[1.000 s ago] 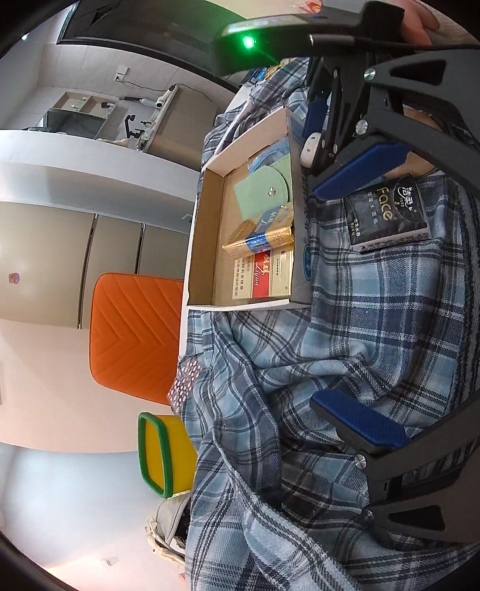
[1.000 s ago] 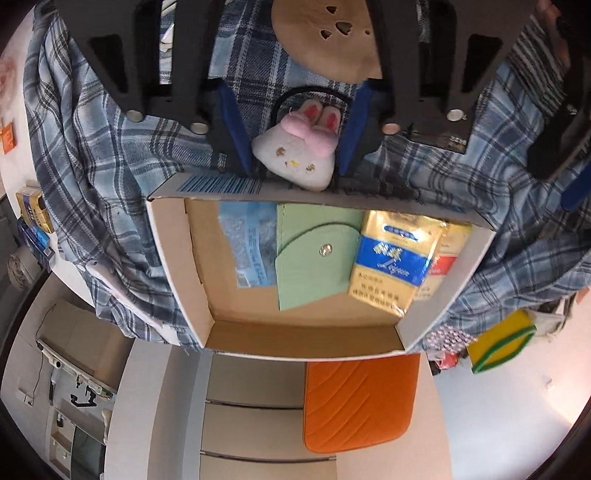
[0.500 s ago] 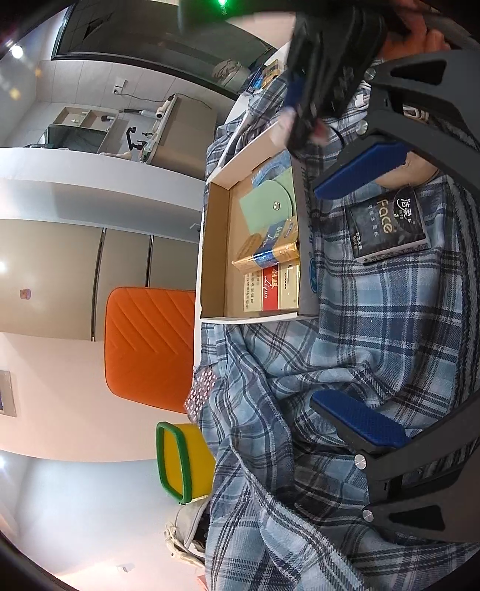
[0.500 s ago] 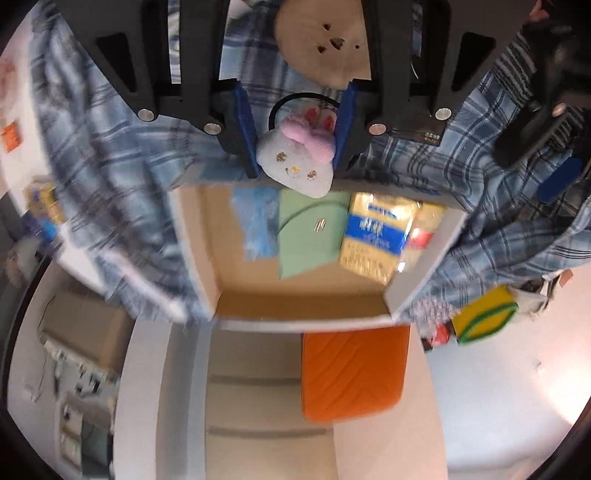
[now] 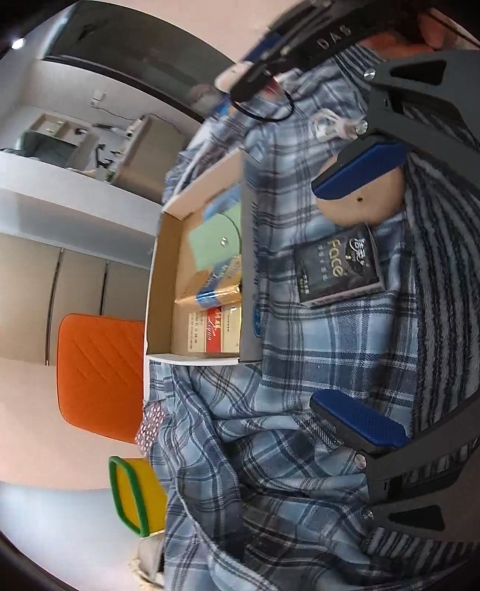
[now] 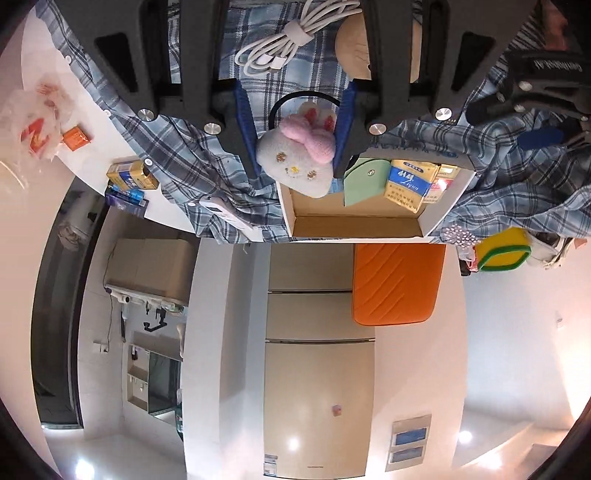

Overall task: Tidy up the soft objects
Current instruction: 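Grasp the black Face tissue pack with the left tool while the right holds the plush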

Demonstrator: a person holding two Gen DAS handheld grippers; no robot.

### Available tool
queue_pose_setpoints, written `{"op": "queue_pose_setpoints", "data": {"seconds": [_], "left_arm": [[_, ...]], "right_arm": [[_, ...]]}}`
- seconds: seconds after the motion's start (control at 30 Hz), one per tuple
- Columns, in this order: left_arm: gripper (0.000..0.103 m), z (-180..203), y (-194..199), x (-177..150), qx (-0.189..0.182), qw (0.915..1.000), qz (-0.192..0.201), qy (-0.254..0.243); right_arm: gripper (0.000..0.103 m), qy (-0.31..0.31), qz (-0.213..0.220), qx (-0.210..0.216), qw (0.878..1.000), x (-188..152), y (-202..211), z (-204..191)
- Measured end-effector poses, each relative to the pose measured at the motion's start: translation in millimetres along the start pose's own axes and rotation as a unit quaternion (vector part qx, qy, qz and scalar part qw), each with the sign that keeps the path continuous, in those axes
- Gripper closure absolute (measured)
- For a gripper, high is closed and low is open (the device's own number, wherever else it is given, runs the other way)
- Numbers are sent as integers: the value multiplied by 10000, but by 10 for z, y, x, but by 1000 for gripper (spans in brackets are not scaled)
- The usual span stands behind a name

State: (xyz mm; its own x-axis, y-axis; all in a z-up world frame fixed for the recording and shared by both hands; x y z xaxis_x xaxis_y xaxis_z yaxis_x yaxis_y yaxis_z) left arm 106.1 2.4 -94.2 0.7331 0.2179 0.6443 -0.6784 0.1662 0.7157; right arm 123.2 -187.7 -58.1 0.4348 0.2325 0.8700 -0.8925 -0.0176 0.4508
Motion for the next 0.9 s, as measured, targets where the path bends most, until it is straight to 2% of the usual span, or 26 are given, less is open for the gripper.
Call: {"op": "queue_pose_setpoints", "data": {"seconds": [0.2, 0.3, 0.4, 0.5, 0.6, 0.8, 0.9], "left_arm": [[5, 144, 1, -8, 237, 9996, -99, -135], [11, 169, -55, -19, 272, 9991, -314, 57], [14, 186, -114, 11, 76, 9987, -419, 283], [22, 214, -222, -10, 164, 9982, -543, 215], [26, 211, -327, -75, 89, 9967, -768, 251], [26, 204, -411, -140, 97, 9947, -989, 254], [30, 213, -475, -172, 145, 9933, -1125, 211]], "right_arm": [[63, -45, -23, 32, 10000, -12, -3, 7], [63, -159, -79, 0, 9998, -30, -18, 61], [63, -241, -110, -14, 9996, -51, -32, 87], [63, -257, -81, -17, 9996, -49, -25, 93], [63, -233, -63, 4, 9997, -49, -20, 80], [63, -254, -147, 95, 9995, -63, -55, 68], [63, -262, -192, 129, 9994, -73, -73, 66]]}}
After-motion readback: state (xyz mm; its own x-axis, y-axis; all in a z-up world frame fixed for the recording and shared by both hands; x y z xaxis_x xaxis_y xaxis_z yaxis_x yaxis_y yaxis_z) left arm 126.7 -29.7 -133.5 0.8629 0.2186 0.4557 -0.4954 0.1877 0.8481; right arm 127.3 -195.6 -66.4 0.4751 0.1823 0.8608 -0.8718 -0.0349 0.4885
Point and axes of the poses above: each gripper's, at about its wrist camera, not at the fingertips, and y roughly against the way its jaws point, z to its right, x to its top, the point moved 6 cm from there along -y, roughly the way its jaws point, and after that the axes turned 8 degrees about y, right-handed, at the moved point
